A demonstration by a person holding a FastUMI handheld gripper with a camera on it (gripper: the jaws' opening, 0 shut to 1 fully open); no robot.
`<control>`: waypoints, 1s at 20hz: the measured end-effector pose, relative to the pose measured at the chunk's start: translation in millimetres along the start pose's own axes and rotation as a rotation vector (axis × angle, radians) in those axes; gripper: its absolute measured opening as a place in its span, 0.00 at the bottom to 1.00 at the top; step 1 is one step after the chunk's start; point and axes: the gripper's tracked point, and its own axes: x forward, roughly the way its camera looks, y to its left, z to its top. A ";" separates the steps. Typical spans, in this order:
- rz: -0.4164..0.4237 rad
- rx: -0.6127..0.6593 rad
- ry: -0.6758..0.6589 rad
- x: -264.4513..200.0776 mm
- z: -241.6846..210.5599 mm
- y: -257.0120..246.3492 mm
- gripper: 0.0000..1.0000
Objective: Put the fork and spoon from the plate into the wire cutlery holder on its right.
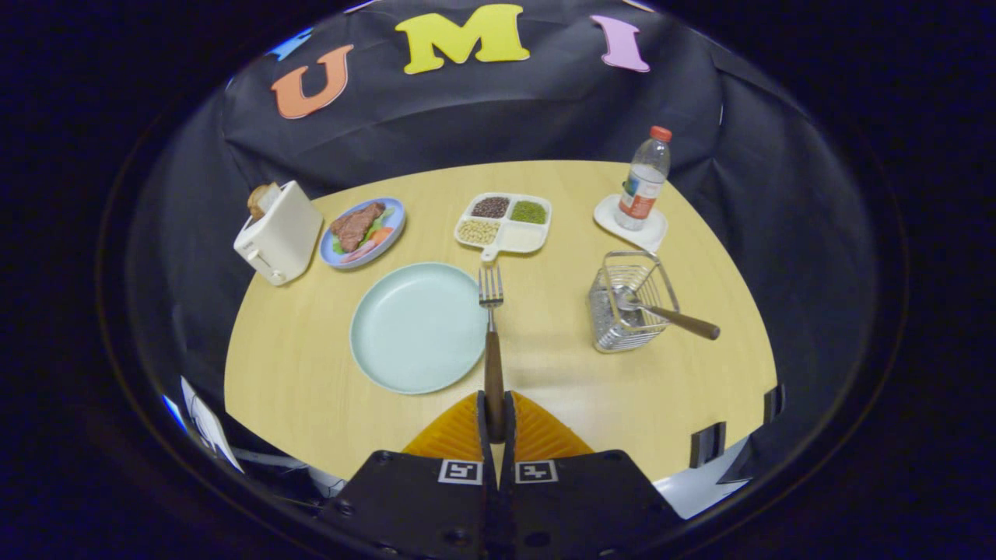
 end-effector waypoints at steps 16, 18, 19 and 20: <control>-0.052 0.096 -0.015 -23.8 13.5 -102.3 0.01; -0.055 0.096 -0.009 -25.0 11.7 -106.8 0.01; -0.058 0.095 -0.007 -25.3 11.1 -108.6 0.01; -0.060 0.090 -0.008 -24.3 11.5 -110.3 0.01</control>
